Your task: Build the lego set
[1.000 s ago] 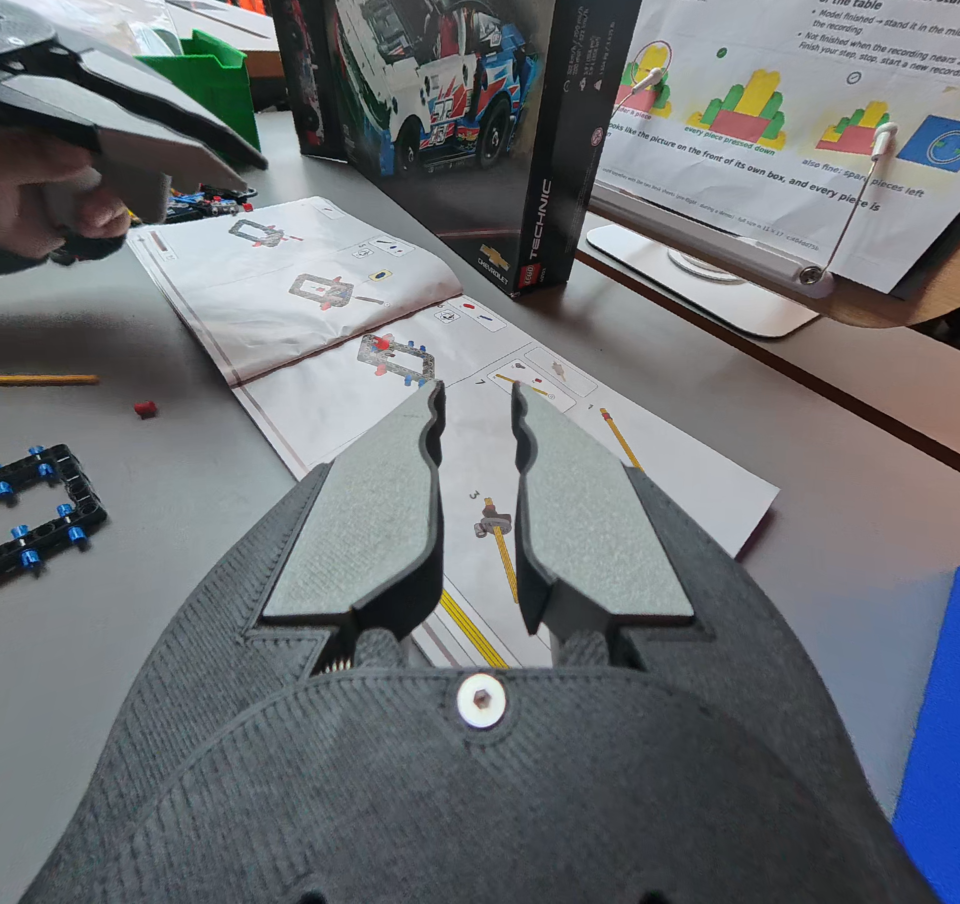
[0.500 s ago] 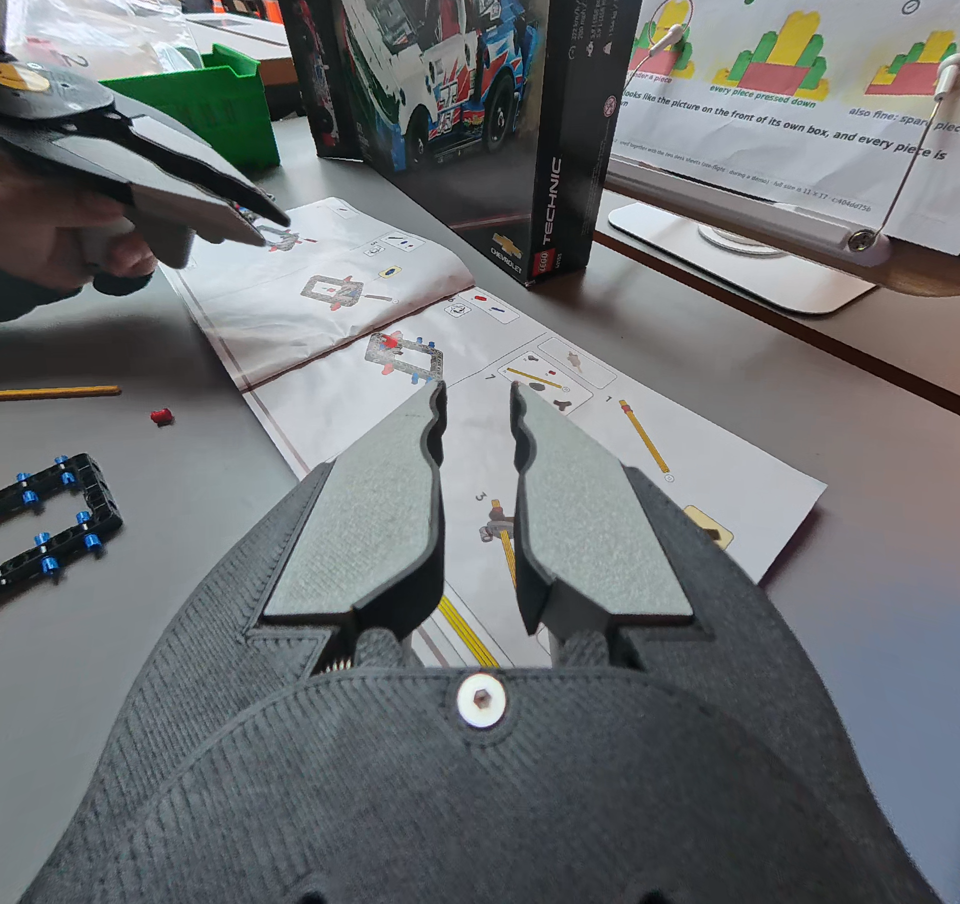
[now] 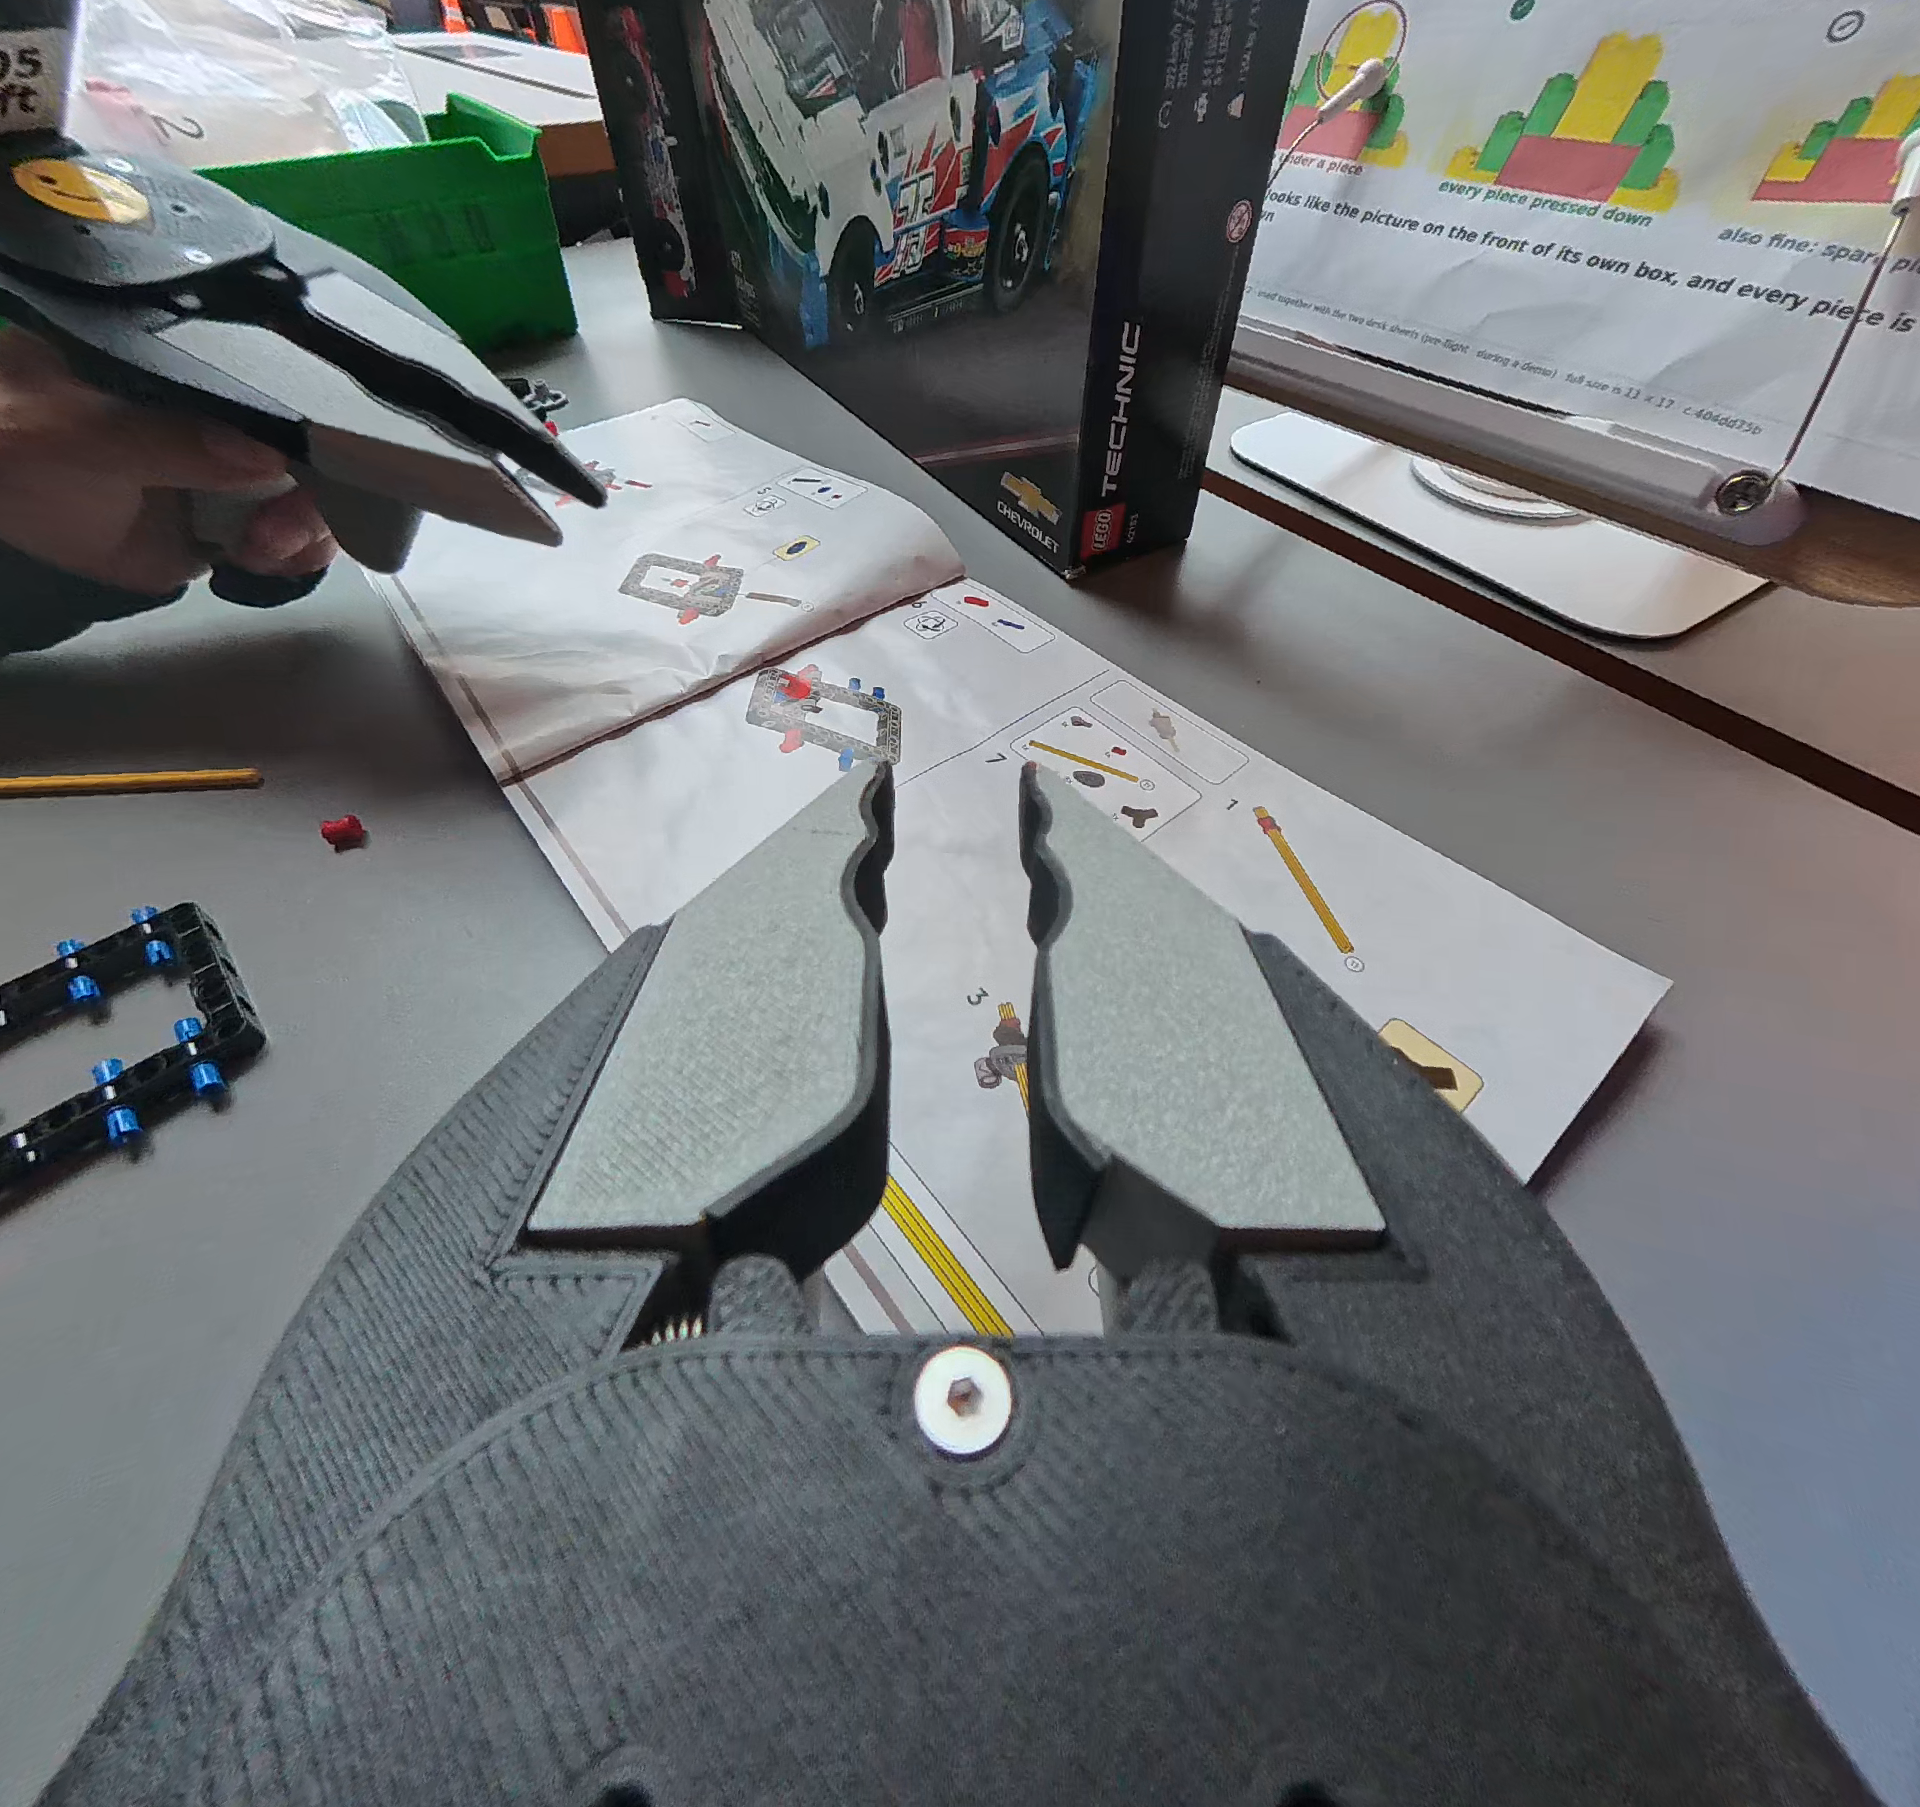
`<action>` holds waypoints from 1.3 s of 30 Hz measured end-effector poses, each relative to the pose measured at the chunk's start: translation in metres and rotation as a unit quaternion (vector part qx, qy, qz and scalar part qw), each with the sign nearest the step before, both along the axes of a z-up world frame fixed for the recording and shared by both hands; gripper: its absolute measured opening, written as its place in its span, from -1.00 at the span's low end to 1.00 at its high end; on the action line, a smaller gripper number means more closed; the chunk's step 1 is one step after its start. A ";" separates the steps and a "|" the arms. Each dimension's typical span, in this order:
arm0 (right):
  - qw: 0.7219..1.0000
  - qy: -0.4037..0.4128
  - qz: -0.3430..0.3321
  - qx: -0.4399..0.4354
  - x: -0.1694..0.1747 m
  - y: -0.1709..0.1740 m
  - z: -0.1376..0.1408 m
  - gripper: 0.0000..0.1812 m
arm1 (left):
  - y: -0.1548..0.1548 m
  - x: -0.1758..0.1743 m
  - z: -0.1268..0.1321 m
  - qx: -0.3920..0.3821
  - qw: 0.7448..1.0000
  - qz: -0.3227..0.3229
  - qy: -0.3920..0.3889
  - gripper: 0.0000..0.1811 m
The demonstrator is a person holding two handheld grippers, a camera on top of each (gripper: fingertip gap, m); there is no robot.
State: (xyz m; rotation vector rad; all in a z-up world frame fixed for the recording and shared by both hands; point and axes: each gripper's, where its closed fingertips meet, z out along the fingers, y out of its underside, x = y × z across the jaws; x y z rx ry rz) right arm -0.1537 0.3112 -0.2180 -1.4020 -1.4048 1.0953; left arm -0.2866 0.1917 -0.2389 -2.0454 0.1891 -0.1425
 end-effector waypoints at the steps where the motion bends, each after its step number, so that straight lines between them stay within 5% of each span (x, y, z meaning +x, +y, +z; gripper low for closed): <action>1: 1.000 0.001 0.000 0.002 0.000 0.000 0.000 -0.77 | 0.000 0.001 -0.001 -0.002 1.000 -0.002 0.004 -0.79; 25: 0.998 -0.025 -0.016 0.053 -0.002 0.005 -0.011 -0.82 | -0.008 0.013 -0.001 -0.027 0.999 -0.005 0.040 -0.91; 28: 0.998 -0.024 -0.017 0.053 -0.001 0.004 -0.011 -0.83 | -0.036 -0.009 0.005 -0.070 0.996 0.027 0.038 -0.86; 32: 0.999 -0.019 -0.010 0.048 0.001 0.002 -0.009 -0.85 | -0.118 -0.086 0.018 -0.156 0.977 0.122 0.077 -0.96; 35: 0.999 -0.022 -0.005 0.040 0.000 0.001 -0.010 -0.86 | -0.181 -0.138 0.009 -0.255 0.948 0.180 0.061 -0.92; 39: 1.000 -0.016 -0.001 0.022 0.001 0.002 -0.008 -0.86 | -0.222 -0.186 -0.007 -0.316 0.917 0.239 0.056 -0.93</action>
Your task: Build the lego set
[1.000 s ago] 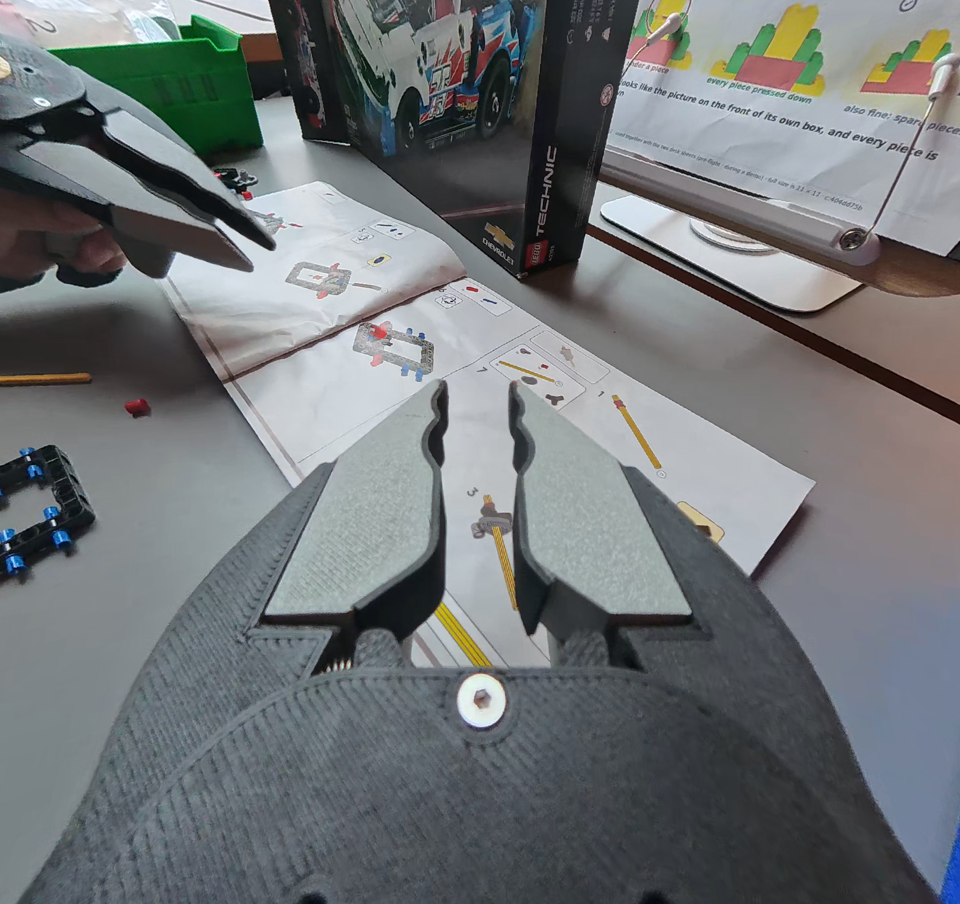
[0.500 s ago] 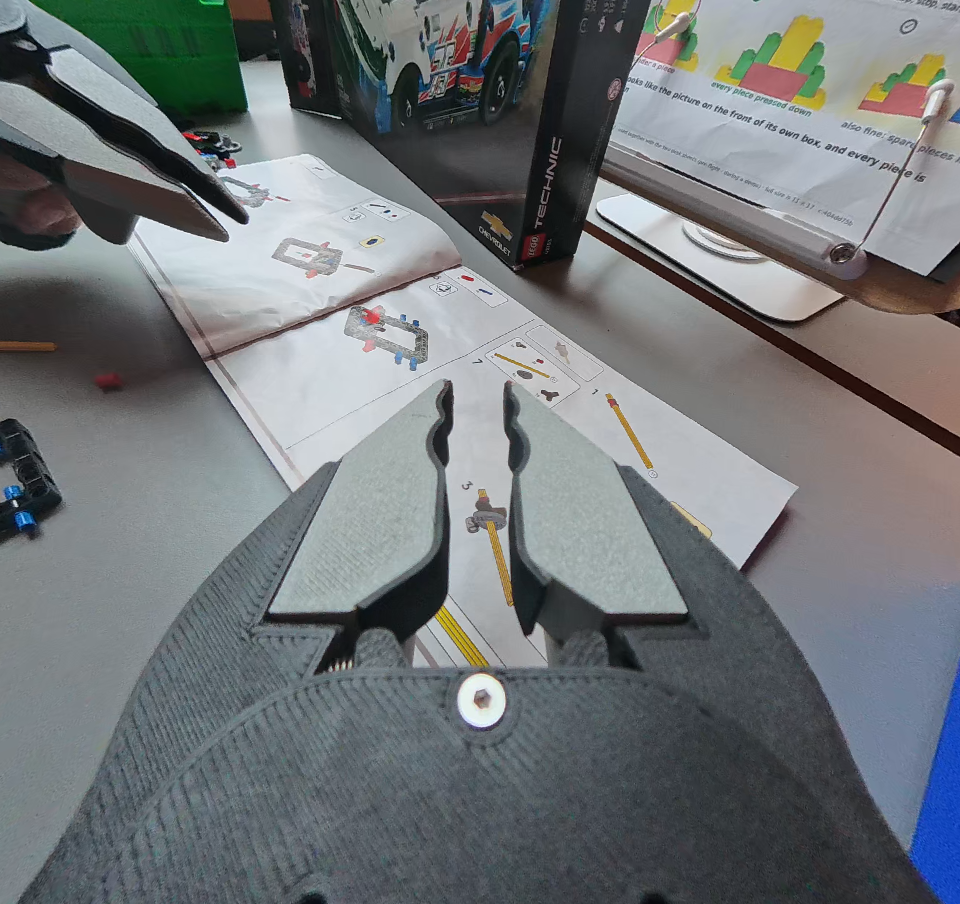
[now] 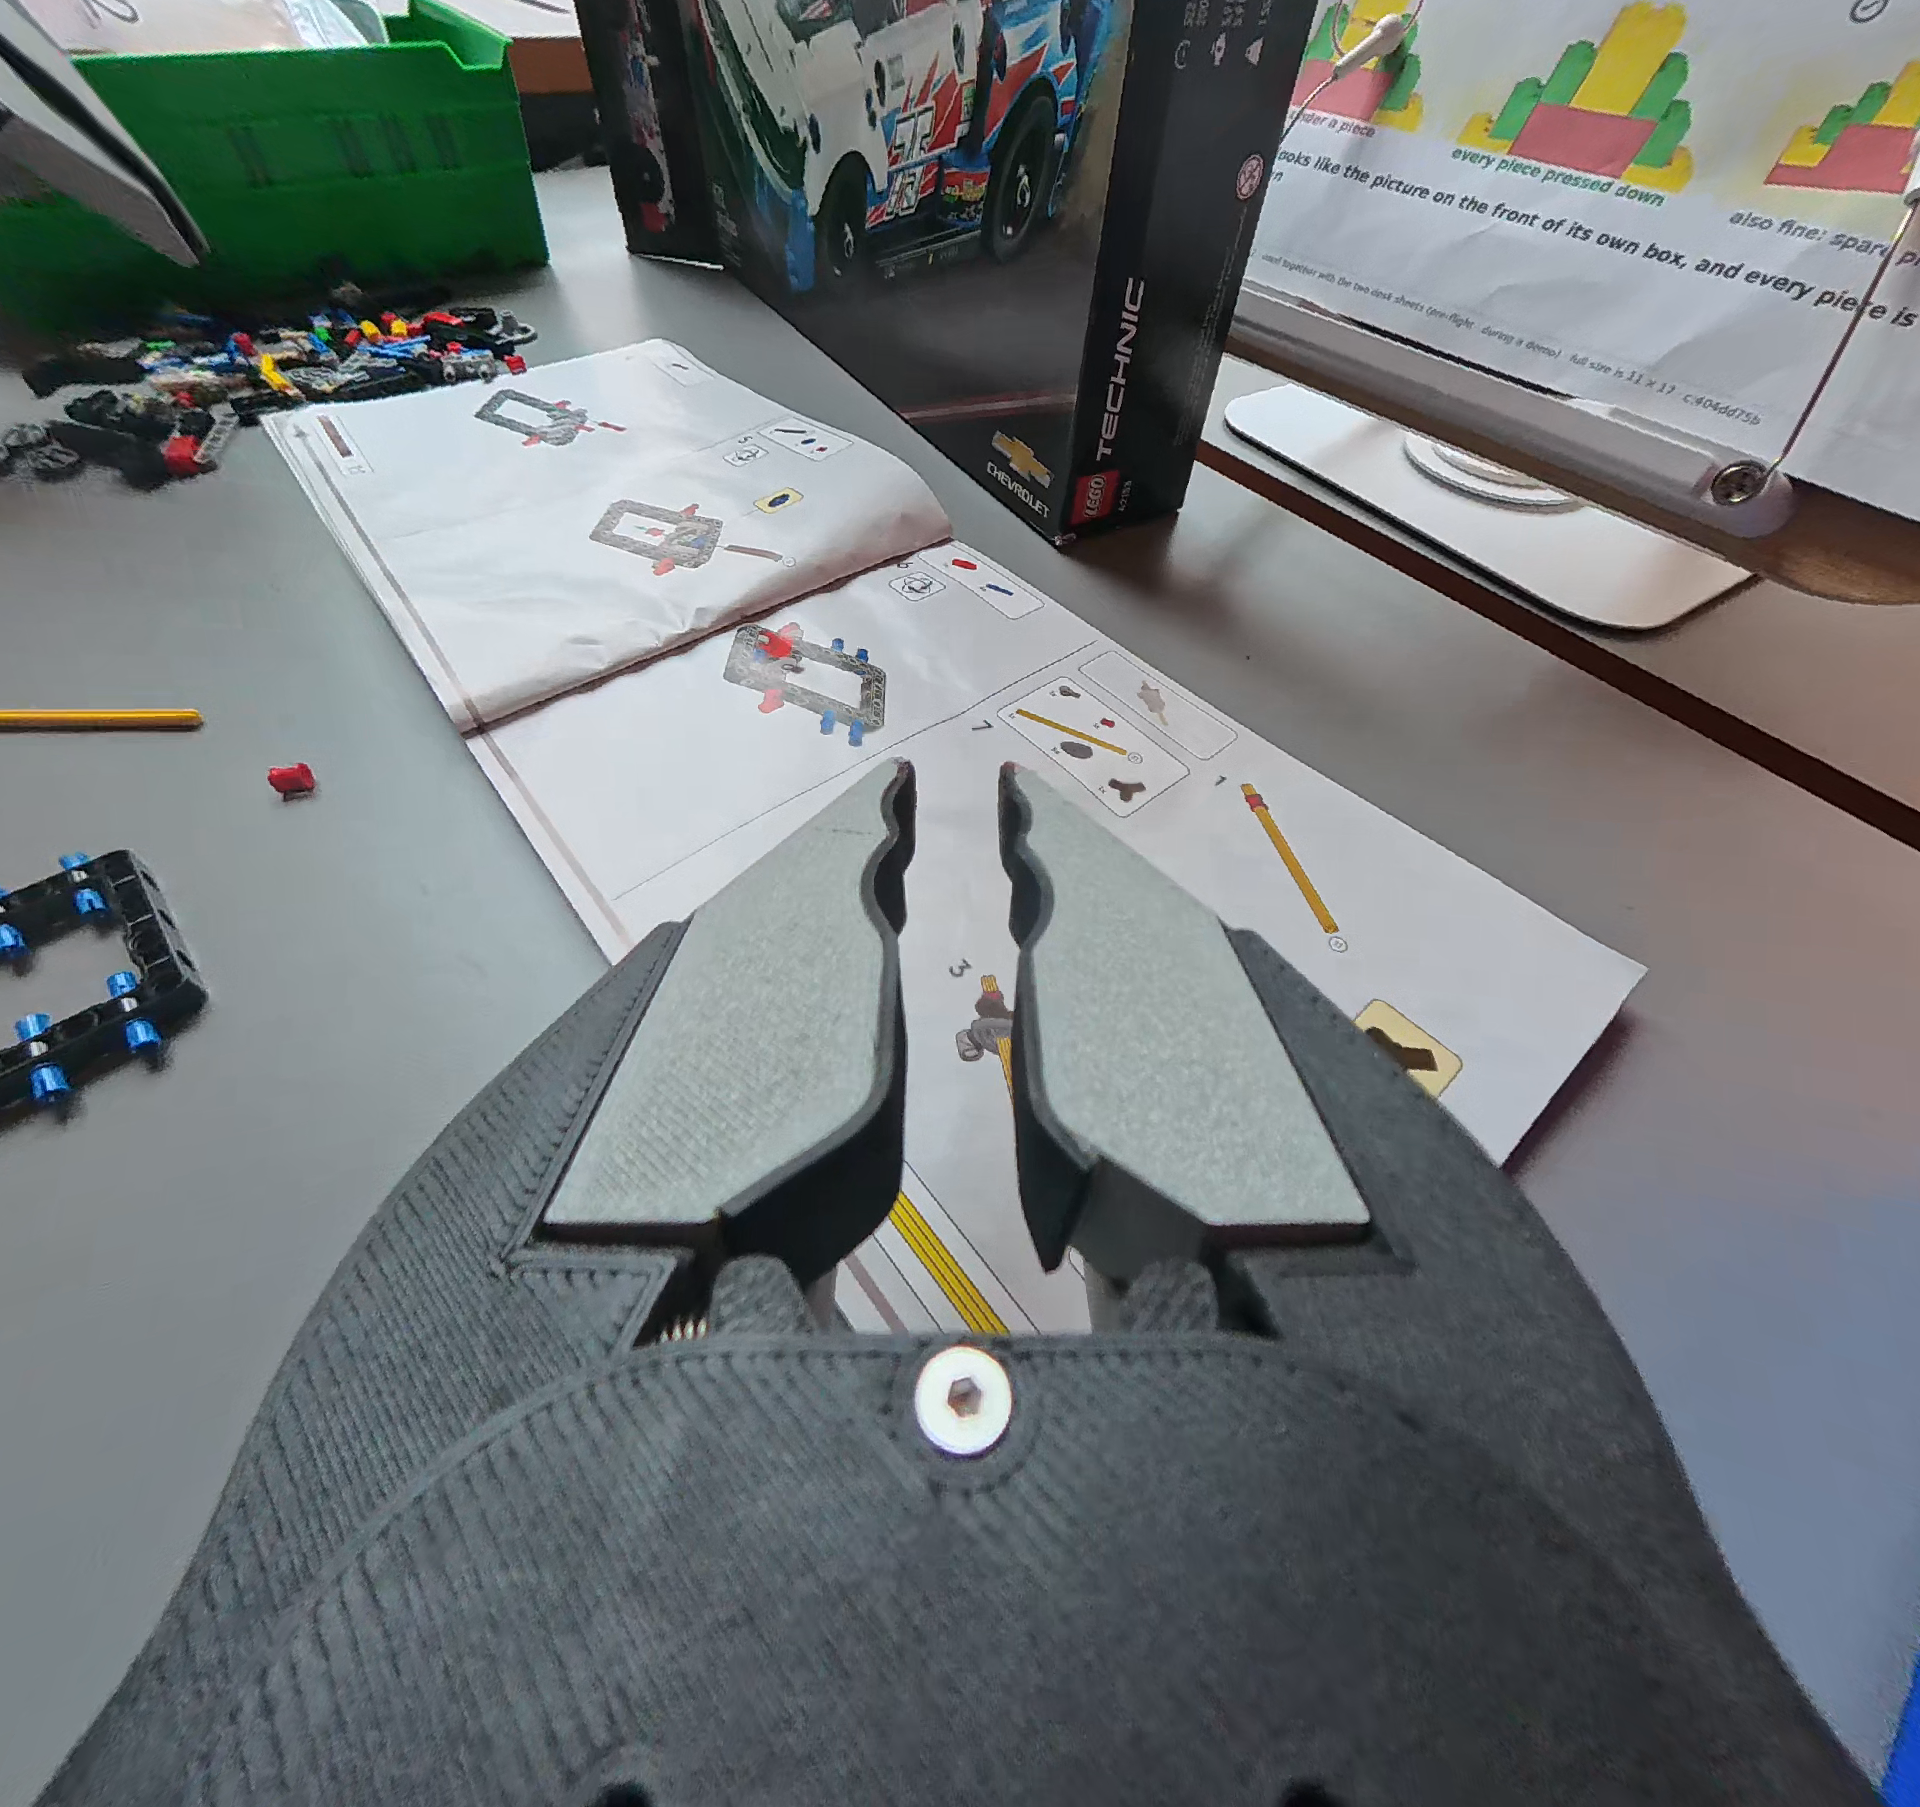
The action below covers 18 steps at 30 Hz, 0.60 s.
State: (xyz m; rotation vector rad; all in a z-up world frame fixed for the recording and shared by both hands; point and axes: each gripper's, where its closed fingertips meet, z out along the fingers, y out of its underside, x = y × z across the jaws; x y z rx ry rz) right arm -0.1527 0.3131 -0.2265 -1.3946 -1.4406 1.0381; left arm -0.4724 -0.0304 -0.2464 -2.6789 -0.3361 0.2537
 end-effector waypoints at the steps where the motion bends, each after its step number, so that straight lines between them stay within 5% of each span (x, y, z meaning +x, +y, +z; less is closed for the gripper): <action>1: 1.000 0.003 -0.001 -0.004 0.001 0.000 0.001 -0.86 | -0.006 -0.002 -0.007 -0.019 1.000 0.007 -0.014 -0.93; 6: 1.000 0.008 -0.002 -0.012 0.003 0.000 0.003 -0.86 | -0.028 0.004 -0.032 -0.094 0.994 0.003 -0.048 -0.96; 18: 1.000 0.003 0.004 -0.010 0.004 -0.004 0.001 -0.86 | -0.021 0.001 -0.038 -0.089 0.994 0.008 -0.061 -0.95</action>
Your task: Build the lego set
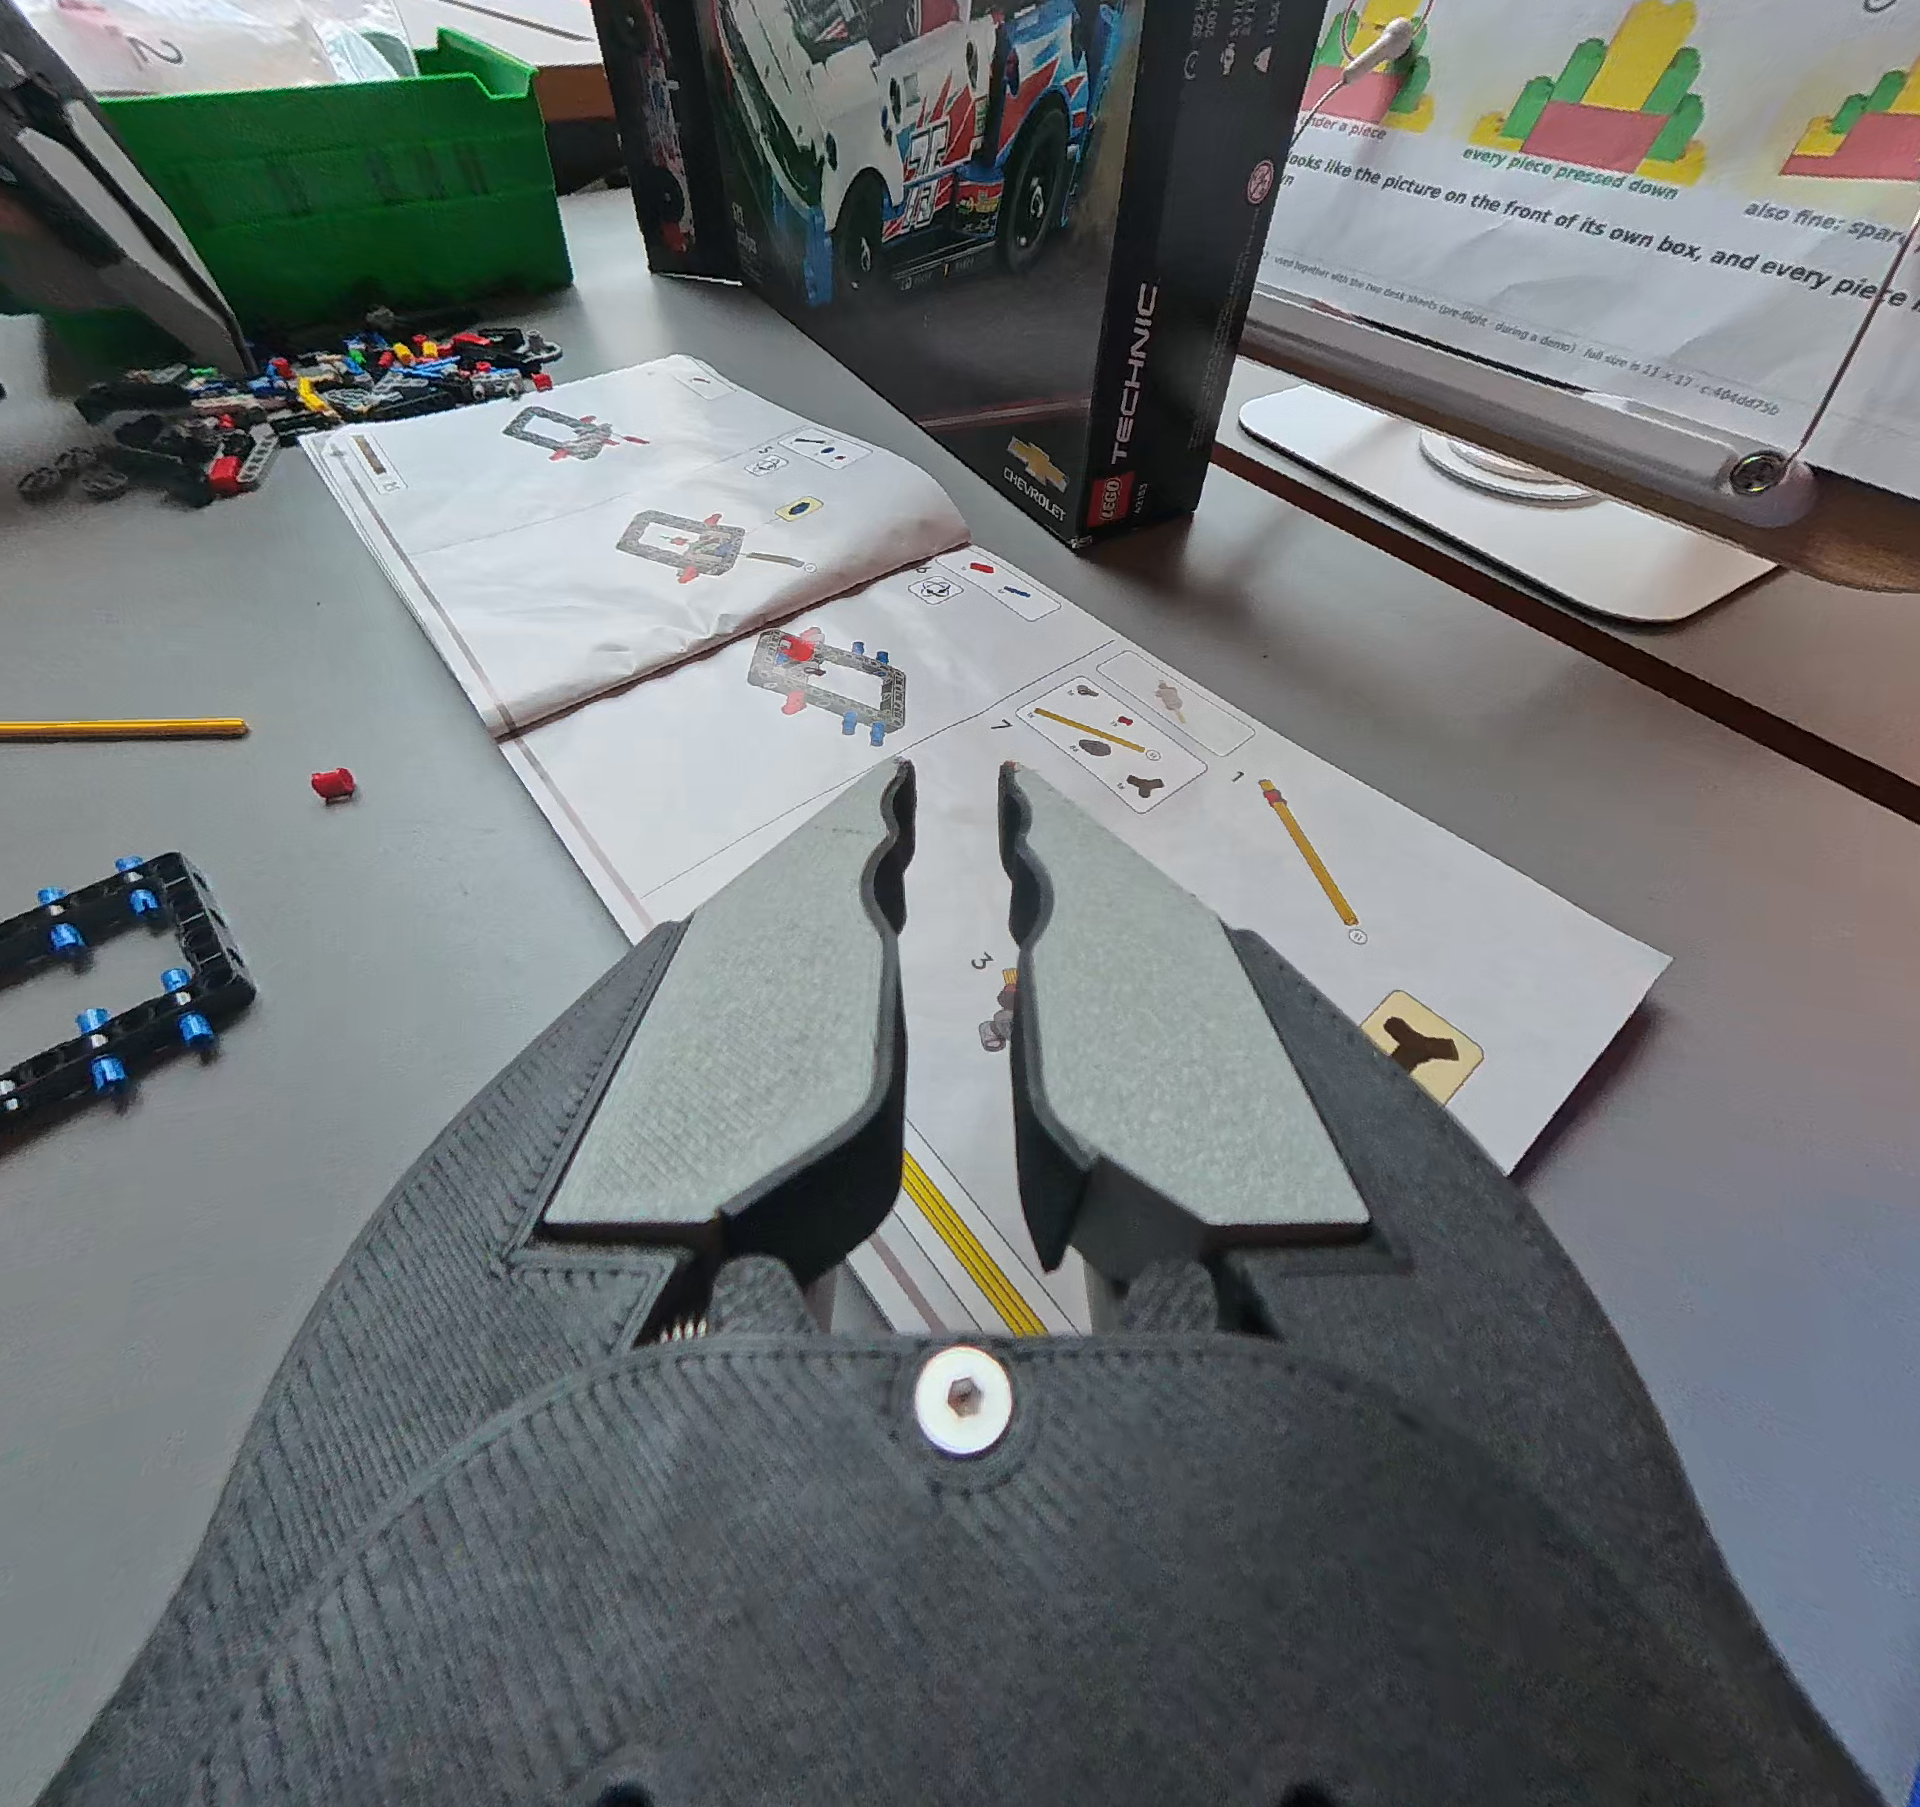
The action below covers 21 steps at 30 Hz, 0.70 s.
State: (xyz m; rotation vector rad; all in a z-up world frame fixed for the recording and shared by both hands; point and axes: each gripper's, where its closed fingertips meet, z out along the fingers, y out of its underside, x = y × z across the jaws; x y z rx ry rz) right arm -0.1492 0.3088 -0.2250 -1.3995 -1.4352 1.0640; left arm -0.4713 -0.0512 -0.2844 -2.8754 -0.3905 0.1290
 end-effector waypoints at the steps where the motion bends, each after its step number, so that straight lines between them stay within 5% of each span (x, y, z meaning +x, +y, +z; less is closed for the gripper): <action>1: 1.000 0.000 0.000 -0.001 0.000 0.000 0.000 -0.86 | 0.001 0.002 -0.001 0.001 1.000 0.000 -0.006 -0.96; 10: 1.000 -0.003 0.004 -0.005 -0.001 -0.001 -0.001 -0.86 | 0.000 0.002 -0.007 -0.017 1.000 -0.002 -0.007 -0.94; 15: 1.000 -0.004 0.009 -0.005 -0.001 -0.003 -0.001 -0.86 | 0.008 0.008 0.021 0.007 1.000 -0.013 0.023 -0.94; 21: 1.000 -0.005 0.016 -0.003 -0.003 -0.007 -0.001 -0.86 | 0.052 0.086 0.059 0.060 0.990 -0.123 0.034 -0.94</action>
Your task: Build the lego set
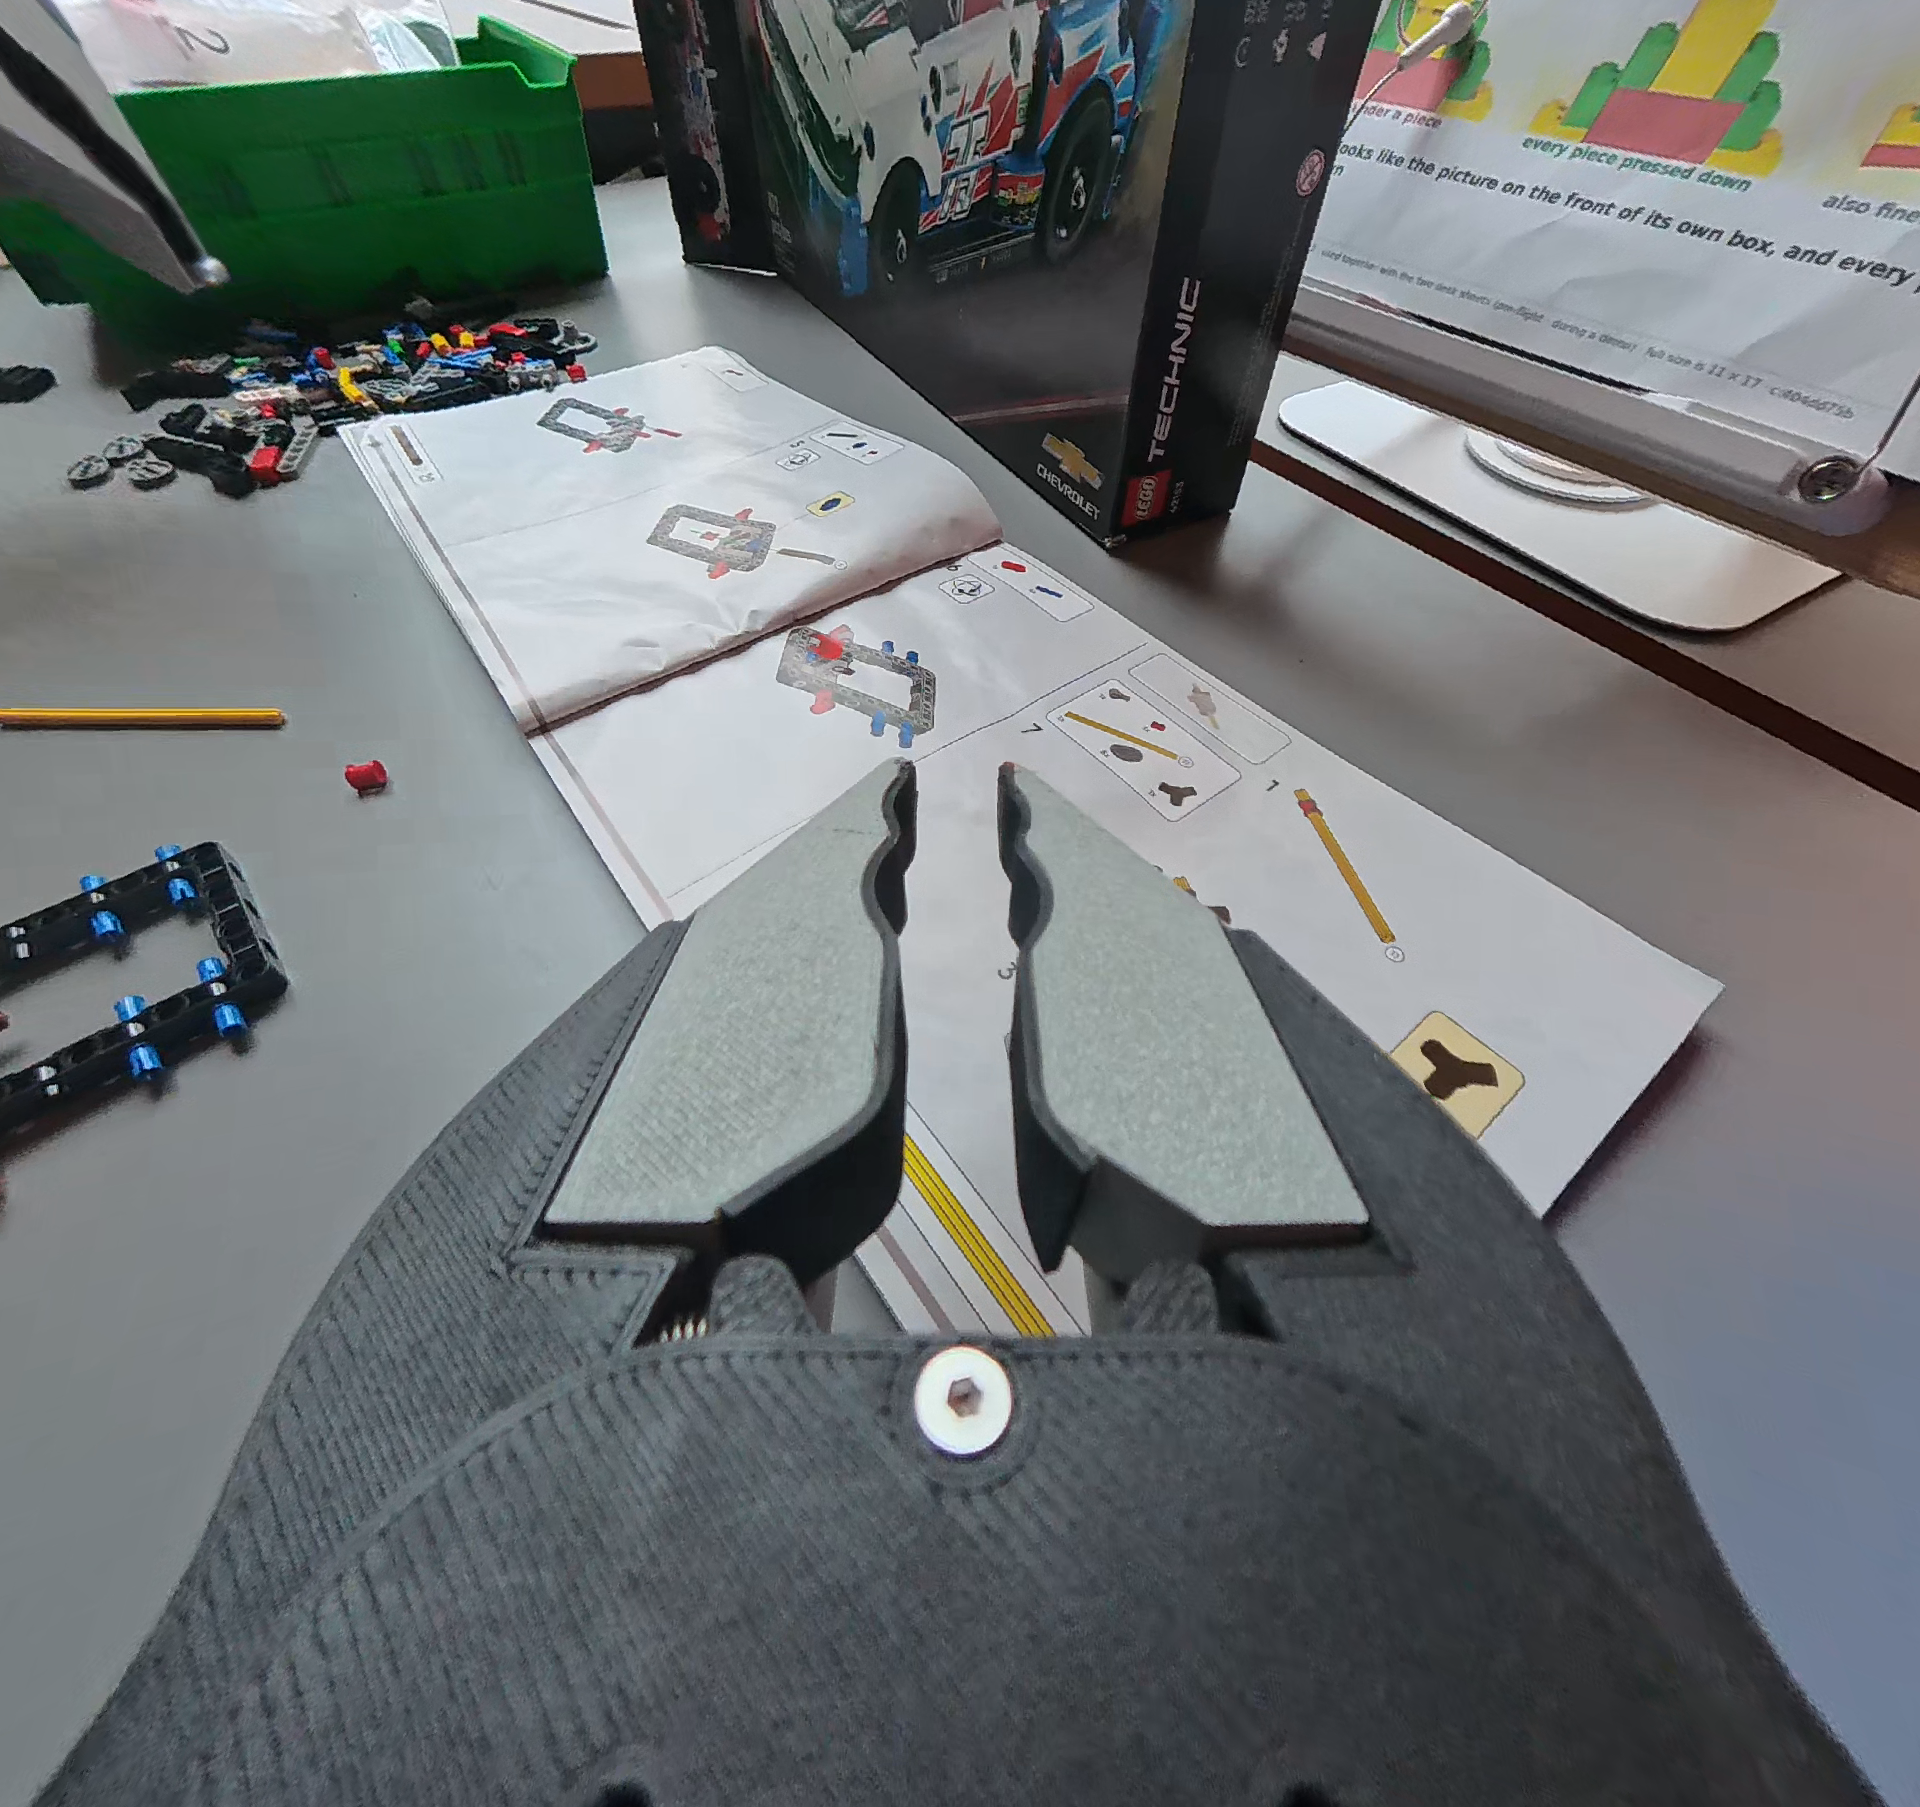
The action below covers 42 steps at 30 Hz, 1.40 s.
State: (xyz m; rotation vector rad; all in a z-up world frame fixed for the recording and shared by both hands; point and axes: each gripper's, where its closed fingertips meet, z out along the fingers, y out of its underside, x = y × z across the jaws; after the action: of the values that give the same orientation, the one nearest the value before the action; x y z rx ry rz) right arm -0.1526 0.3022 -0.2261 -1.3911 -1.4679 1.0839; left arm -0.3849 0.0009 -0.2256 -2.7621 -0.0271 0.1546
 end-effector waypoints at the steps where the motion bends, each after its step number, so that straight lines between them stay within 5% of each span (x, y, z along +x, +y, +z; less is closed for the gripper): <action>1: 1.000 0.000 0.000 0.001 0.000 0.000 0.000 -0.86 | 0.010 0.021 -0.001 0.007 1.000 -0.028 -0.001 -0.94; 7: 1.000 0.001 -0.002 0.006 0.002 -0.001 0.001 -0.87 | 0.050 0.112 -0.040 0.006 0.990 -0.132 -0.041 -0.94; 23: 1.000 0.005 0.000 0.013 0.002 -0.002 0.005 -0.87 | 0.101 0.180 -0.049 0.007 0.976 -0.204 -0.080 -0.94; 33: 1.000 0.003 0.000 0.009 0.001 0.000 0.004 -0.87 | 0.107 0.185 -0.065 -0.028 0.971 -0.218 -0.098 -0.88; 42: 1.000 0.001 -0.002 0.005 0.000 0.003 0.002 -0.86 | 0.129 0.167 -0.024 0.068 0.965 -0.238 -0.082 -0.85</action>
State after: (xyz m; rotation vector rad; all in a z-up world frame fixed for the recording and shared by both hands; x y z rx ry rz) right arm -0.1521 0.3053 -0.2245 -1.3863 -1.4669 1.0736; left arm -0.2175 0.1294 -0.2499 -2.5511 0.5563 -0.1968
